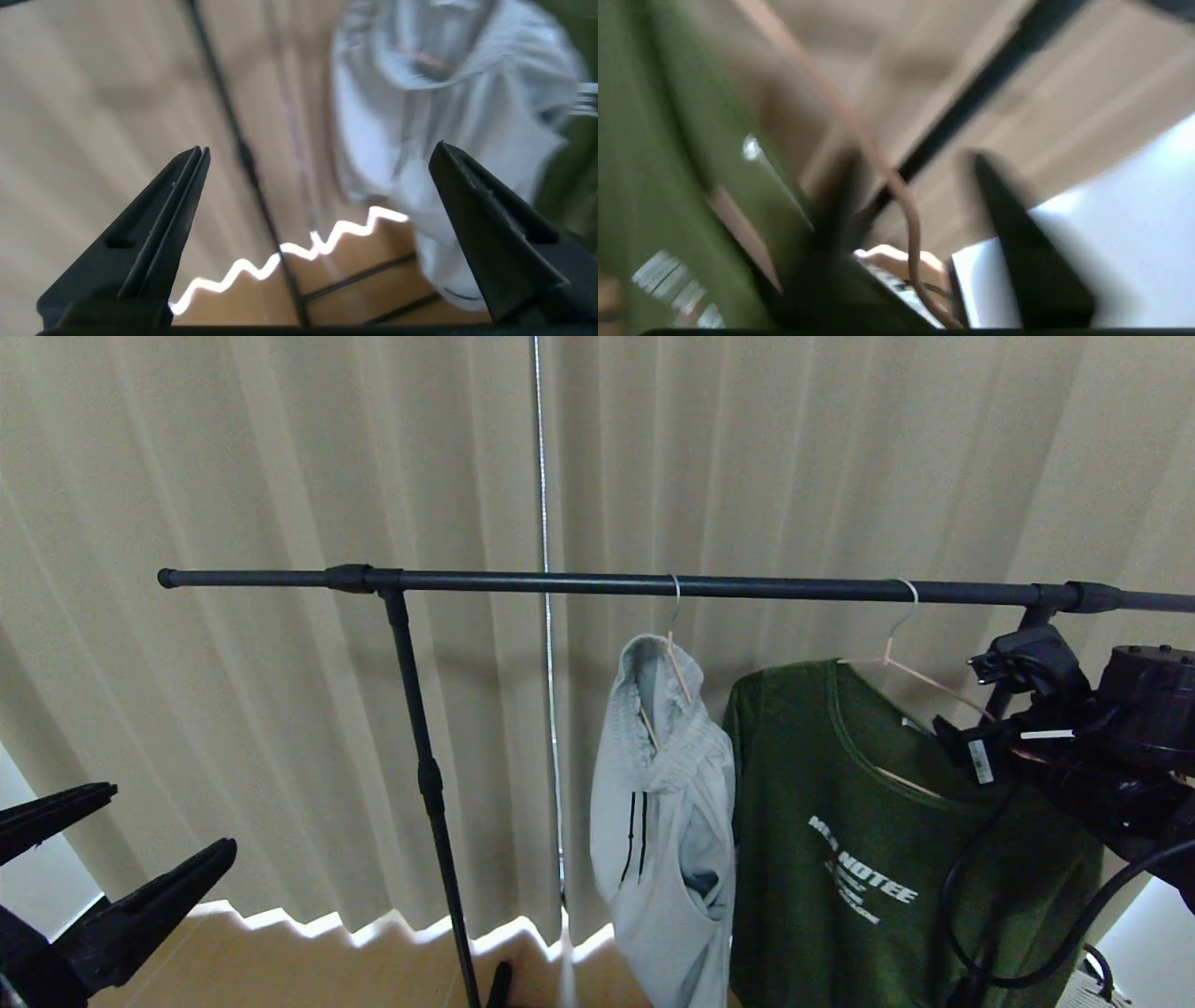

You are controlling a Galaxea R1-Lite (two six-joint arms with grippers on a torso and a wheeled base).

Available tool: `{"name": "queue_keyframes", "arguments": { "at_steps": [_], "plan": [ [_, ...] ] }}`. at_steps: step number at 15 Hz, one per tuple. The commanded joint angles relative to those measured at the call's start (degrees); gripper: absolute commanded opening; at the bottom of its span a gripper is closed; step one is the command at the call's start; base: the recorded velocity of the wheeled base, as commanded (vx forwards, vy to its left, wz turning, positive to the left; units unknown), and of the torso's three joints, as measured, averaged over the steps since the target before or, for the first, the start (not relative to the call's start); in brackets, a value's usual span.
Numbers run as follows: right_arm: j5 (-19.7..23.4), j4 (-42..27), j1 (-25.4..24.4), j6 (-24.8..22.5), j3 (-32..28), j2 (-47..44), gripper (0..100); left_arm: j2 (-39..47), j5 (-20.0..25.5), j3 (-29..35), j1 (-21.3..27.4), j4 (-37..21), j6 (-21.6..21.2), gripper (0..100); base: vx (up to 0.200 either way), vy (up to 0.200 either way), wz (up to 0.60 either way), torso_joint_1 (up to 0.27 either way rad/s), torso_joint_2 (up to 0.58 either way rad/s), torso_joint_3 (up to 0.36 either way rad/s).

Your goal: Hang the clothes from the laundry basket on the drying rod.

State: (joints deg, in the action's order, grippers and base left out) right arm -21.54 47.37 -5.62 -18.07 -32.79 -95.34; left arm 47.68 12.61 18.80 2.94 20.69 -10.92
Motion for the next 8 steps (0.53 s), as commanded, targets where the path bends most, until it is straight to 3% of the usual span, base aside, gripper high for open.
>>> {"name": "queue_keyframes", "arguments": {
  "at_steps": [1,5,8],
  "plan": [
    [1.85,2.81,-0.09,1.37,2.56,0.77,100,-2.33,0.14,-0.87,-5.49,-0.47,0.2,100,0.0,0.0,0.0,0.0,0.0,0.0],
    [8.8,12.57,0.17,3.13,8.97,2.18,100,-3.91,-0.12,-1.57,-7.77,-0.65,0.55,100,0.0,0.0,0.0,0.0,0.0,0.0],
    [11.26,17.49,0.26,6.82,13.54,3.67,100,-5.93,-0.83,-3.94,-8.91,-1.0,0.55,100,0.0,0.0,0.0,0.0,0.0,0.0]
  ]
}}
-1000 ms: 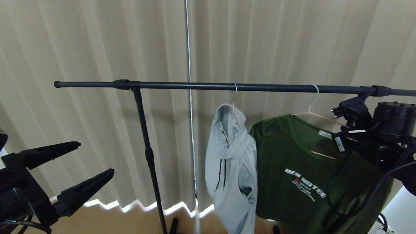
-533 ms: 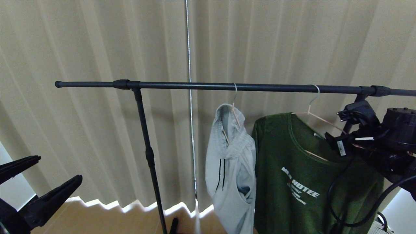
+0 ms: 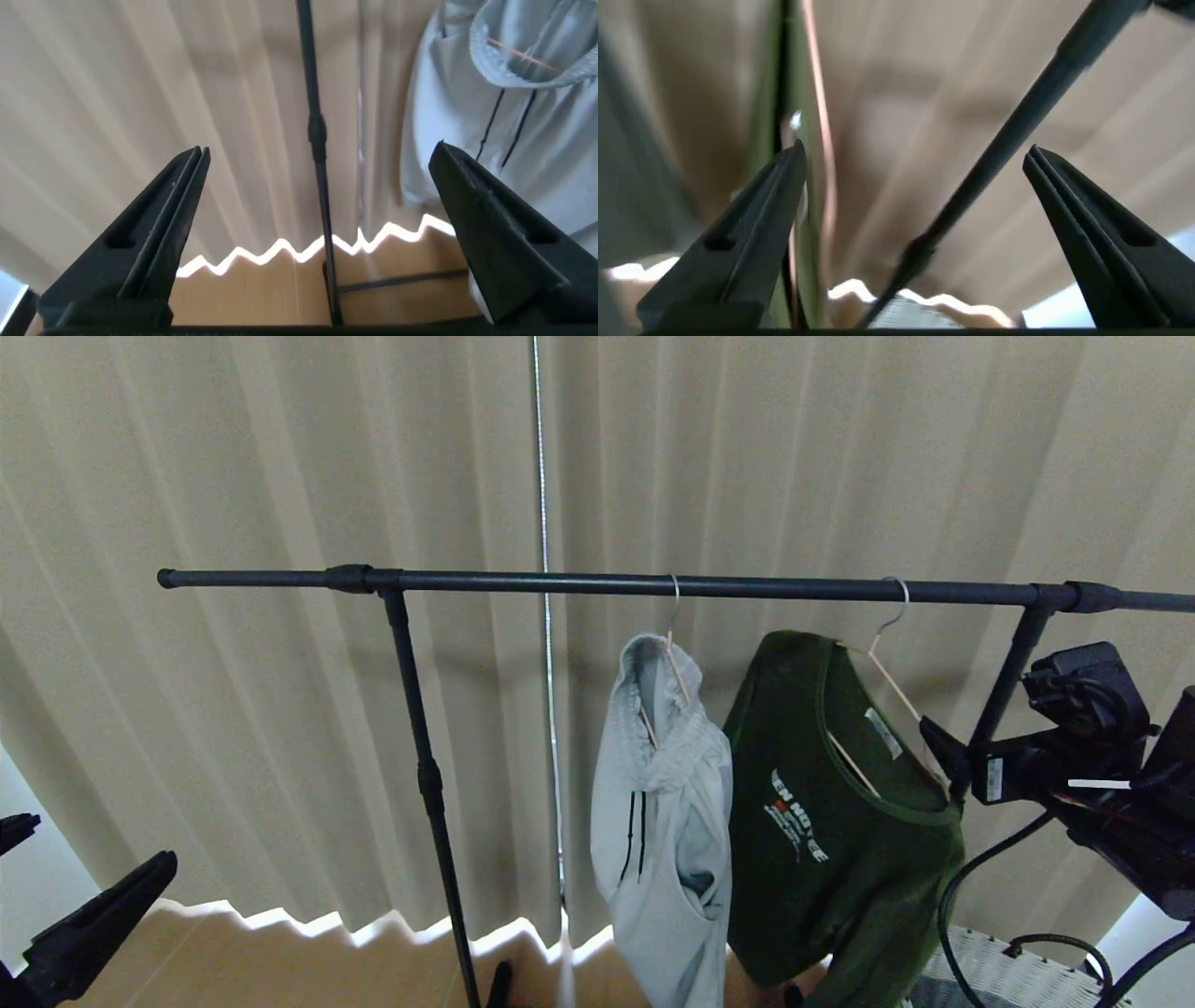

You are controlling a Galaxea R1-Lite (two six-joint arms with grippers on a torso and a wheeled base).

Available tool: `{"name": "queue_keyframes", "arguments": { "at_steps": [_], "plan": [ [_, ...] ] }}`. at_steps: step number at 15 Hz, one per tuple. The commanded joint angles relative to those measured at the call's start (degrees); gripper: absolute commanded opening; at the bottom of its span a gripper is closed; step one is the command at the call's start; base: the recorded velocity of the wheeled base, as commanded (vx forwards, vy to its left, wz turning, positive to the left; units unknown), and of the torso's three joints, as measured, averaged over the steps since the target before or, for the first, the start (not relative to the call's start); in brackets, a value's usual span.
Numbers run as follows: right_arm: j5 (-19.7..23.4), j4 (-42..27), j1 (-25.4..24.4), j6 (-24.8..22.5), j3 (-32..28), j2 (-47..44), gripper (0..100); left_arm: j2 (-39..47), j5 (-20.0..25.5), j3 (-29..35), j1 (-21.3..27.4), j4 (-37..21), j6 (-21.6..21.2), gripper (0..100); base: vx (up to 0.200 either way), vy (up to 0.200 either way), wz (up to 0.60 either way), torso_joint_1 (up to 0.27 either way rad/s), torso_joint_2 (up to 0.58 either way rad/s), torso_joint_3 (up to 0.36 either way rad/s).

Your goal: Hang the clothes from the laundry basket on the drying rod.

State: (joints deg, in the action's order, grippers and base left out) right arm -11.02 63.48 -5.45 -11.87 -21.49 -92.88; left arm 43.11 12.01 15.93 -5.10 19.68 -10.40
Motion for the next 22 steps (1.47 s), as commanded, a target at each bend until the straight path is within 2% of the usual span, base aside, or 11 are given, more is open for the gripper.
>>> {"name": "queue_keyframes", "arguments": {
  "at_steps": [1,4,8,13,15,17,19,22],
  "plan": [
    [1.18,2.88,0.09,1.68,3.74,1.47,100,-1.53,-0.32,-1.34,-1.67,0.1,0.03,100,0.0,0.0,0.0,0.0,0.0,0.0],
    [1.88,7.71,0.97,2.56,4.97,2.97,100,-3.82,-0.32,-1.43,-3.08,0.1,0.12,100,0.0,0.0,0.0,0.0,0.0,0.0],
    [1.97,7.45,1.32,0.98,7.25,10.79,100,-12.96,-0.76,-6.7,-3.52,-0.16,0.03,100,0.0,0.0,0.0,0.0,0.0,0.0],
    [1.97,7.36,1.05,-1.57,9.45,17.47,100,-23.86,-0.93,-11.89,-3.43,-9.3,0.2,100,0.0,0.0,0.0,0.0,0.0,0.0],
    [2.93,7.28,0.97,-5.79,13.58,22.83,100,-29.83,-0.76,-12.94,-3.17,-12.47,0.03,100,0.0,0.0,0.0,0.0,0.0,0.0],
    [5.13,7.1,0.97,-7.37,14.81,25.82,100,-33.79,-0.58,-14.88,-2.99,-13.44,-0.32,100,0.0,0.0,0.0,0.0,0.0,0.0],
    [5.13,5.87,0.97,-7.55,14.9,27.31,100,-37.57,-0.67,-15.93,-1.85,-13.52,-0.68,100,0.0,0.0,0.0,0.0,0.0,0.0],
    [5.22,2.88,0.97,-7.99,14.64,30.13,100,-37.83,-0.58,-15.93,-1.76,-13.26,-0.68,100,0.0,0.0,0.0,0.0,0.0,0.0]
  ]
}}
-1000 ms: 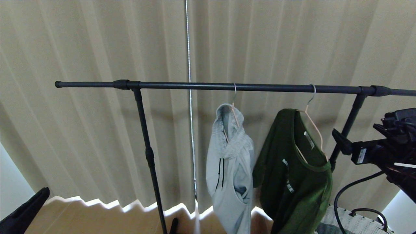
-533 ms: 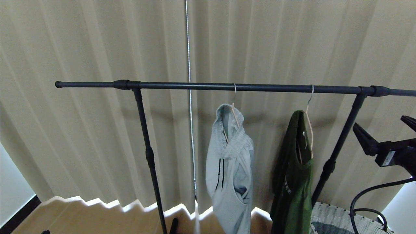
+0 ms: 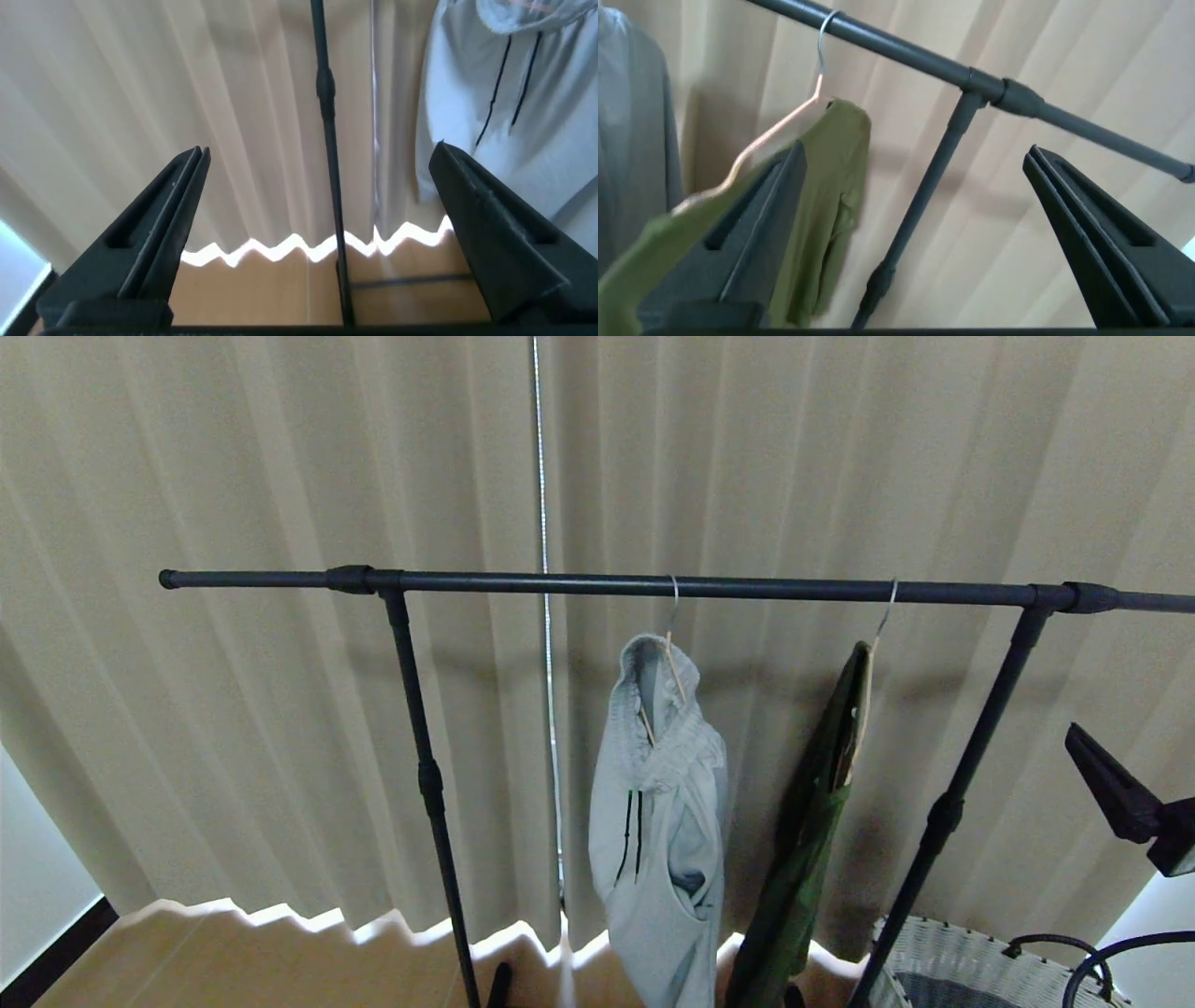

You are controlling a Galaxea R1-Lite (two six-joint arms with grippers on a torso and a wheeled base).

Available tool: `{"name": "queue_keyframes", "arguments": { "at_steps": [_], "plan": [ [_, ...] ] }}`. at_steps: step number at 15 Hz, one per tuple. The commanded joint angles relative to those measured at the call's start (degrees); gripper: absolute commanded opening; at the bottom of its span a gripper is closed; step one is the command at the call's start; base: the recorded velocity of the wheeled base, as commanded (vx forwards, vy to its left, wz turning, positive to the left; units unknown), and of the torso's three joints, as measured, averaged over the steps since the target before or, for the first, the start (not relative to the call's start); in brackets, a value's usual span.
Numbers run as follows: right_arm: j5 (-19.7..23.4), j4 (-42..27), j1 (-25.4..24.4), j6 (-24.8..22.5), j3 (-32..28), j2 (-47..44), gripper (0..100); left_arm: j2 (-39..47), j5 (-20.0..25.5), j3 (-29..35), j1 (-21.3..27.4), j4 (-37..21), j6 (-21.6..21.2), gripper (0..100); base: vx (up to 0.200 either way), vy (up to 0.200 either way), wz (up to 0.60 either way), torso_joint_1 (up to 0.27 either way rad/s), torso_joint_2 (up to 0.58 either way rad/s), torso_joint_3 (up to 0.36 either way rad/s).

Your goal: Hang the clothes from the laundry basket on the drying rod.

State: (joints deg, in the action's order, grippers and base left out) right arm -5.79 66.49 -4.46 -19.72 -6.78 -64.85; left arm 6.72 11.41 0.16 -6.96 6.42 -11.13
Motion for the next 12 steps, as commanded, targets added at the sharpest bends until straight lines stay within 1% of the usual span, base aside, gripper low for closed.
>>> {"name": "queue_keyframes", "arguments": {
  "at_steps": [1,2,4,6,7,8,10,11,12],
  "plan": [
    [-0.01,-0.31,-0.02,-0.75,0.01,3.07,100,-1.44,0.02,-0.16,0.19,-0.01,-0.3,100,0.0,0.0,0.0,0.0,0.0,0.0],
    [0.17,-0.57,-0.02,-0.93,0.1,3.68,100,-1.44,0.02,-0.16,0.28,-0.01,-0.3,100,0.0,0.0,0.0,0.0,0.0,0.0],
    [1.48,-4.52,-0.11,-2.25,0.19,6.85,100,-1.44,0.19,-0.16,0.46,-0.01,-0.3,100,0.0,0.0,0.0,0.0,0.0,0.0],
    [2.63,-9.8,-0.99,-4.18,0.1,10.19,100,-1.53,3.0,-0.16,4.15,-0.18,-0.12,100,0.0,0.0,0.0,0.0,0.0,0.0],
    [2.54,-12.96,-1.78,-4.8,-0.52,13.26,100,-1.36,3.27,-0.16,8.1,-0.18,0.41,100,0.0,0.0,0.0,0.0,0.0,0.0],
    [2.54,-16.3,-1.87,-4.8,-1.48,15.64,100,-1.62,3.27,-0.16,10.12,-0.27,0.85,100,0.0,0.0,0.0,0.0,0.0,0.0],
    [2.27,-22.28,-1.87,-4.8,-1.92,20.38,100,-2.06,3.27,-0.16,10.21,-0.18,1.29,100,0.0,0.0,0.0,0.0,0.0,0.0],
    [2.19,-28.34,-1.78,-4.8,-1.4,25.57,100,-2.06,3.18,-0.16,10.21,-0.18,2.25,100,0.0,0.0,0.0,0.0,0.0,0.0],
    [2.19,-29.49,-1.78,-4.71,-1.4,26.62,100,-2.06,3.18,-0.16,10.21,-0.18,2.34,100,0.0,0.0,0.0,0.0,0.0,0.0]
  ]
}}
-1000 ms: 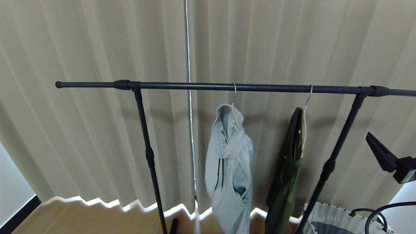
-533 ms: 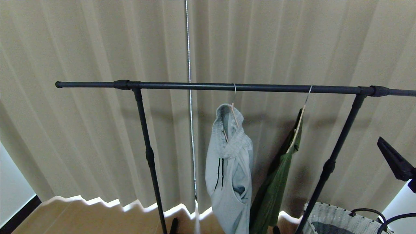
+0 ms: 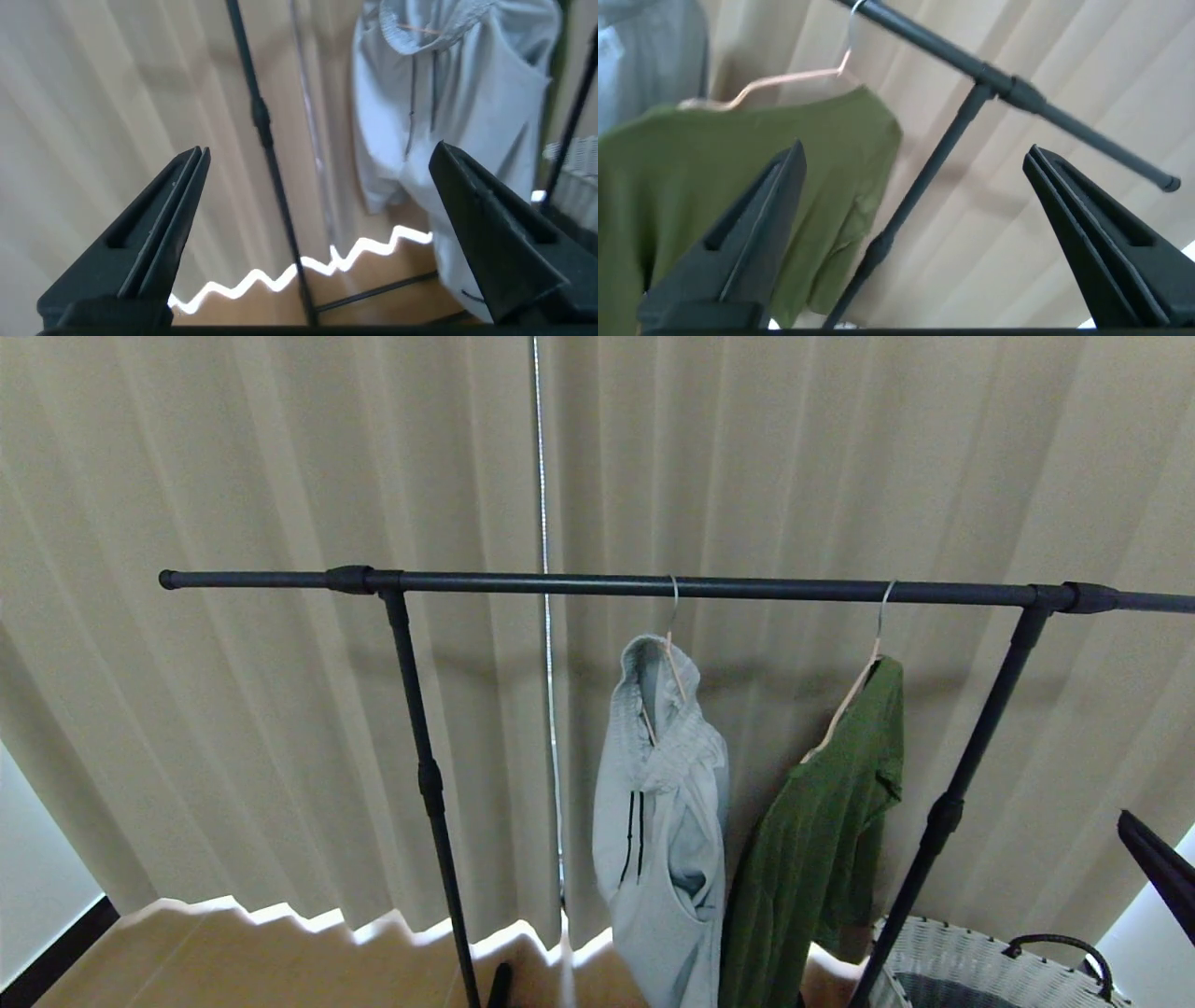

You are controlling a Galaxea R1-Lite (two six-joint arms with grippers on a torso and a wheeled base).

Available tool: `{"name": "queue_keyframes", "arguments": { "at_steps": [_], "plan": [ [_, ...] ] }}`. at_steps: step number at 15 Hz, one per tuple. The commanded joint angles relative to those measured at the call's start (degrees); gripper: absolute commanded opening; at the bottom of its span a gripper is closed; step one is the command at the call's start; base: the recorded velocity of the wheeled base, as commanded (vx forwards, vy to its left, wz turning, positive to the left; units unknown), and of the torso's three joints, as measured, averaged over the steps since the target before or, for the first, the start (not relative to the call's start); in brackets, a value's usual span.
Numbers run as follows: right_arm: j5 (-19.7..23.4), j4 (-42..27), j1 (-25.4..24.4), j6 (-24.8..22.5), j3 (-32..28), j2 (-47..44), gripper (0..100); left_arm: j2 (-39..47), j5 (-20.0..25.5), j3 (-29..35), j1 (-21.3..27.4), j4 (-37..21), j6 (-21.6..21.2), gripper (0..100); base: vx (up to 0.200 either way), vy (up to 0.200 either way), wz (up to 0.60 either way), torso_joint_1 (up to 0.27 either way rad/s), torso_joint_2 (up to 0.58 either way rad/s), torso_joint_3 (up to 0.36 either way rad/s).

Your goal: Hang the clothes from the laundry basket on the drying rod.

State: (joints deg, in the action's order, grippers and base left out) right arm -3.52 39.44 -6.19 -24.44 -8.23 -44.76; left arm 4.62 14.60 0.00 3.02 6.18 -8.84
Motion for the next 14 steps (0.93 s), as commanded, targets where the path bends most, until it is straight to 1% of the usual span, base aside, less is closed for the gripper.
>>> {"name": "queue_keyframes", "arguments": {
  "at_steps": [1,2,4,5,7,8,9,10,11,14],
  "plan": [
    [-0.7,-11.84,0.39,0.01,-0.65,13.74,100,0.04,-0.01,0.0,0.23,0.06,-0.13,100,0.0,0.0,0.0,0.0,0.0,0.0],
    [-2.1,-19.49,0.74,0.1,-1.97,19.8,100,0.04,0.07,0.0,0.23,-0.03,-0.13,100,0.0,0.0,0.0,0.0,0.0,0.0],
    [-4.47,-27.31,0.92,0.18,-2.32,26.39,100,-0.05,0.07,0.0,0.23,0.06,-0.13,100,0.0,0.0,0.0,0.0,0.0,0.0],
    [-5.0,-30.03,1.62,0.89,-0.91,30.26,100,-0.05,-0.01,0.0,0.23,0.06,0.05,100,0.0,0.0,0.0,0.0,0.0,0.0],
    [-5.35,-32.76,1.8,3.96,2.52,35.54,100,-0.05,-0.54,0.0,0.23,0.15,0.22,100,0.0,0.0,0.0,0.0,0.0,0.0],
    [-5.79,-36.01,1.8,5.72,3.75,39.58,100,-0.14,-1.24,0.0,0.23,0.24,0.4,100,0.0,0.0,0.0,0.0,0.0,0.0],
    [-7.02,-37.33,3.2,7.74,4.8,40.72,100,-0.14,-1.86,0.0,0.23,0.24,0.84,100,0.0,0.0,0.0,0.0,0.0,0.0],
    [-6.94,-38.82,5.84,8.97,5.33,42.04,100,-0.05,-1.86,0.0,0.23,0.15,0.66,100,0.0,0.0,0.0,0.0,0.0,0.0],
    [-6.94,-41.46,6.02,8.97,5.59,44.15,100,-0.14,-1.95,0.0,0.23,0.15,1.02,100,0.0,0.0,0.0,0.0,0.0,0.0],
    [-7.38,-42.16,6.28,9.32,5.24,44.76,100,-0.14,-1.95,0.0,0.23,0.15,0.84,100,0.0,0.0,0.0,0.0,0.0,0.0]
  ]
}}
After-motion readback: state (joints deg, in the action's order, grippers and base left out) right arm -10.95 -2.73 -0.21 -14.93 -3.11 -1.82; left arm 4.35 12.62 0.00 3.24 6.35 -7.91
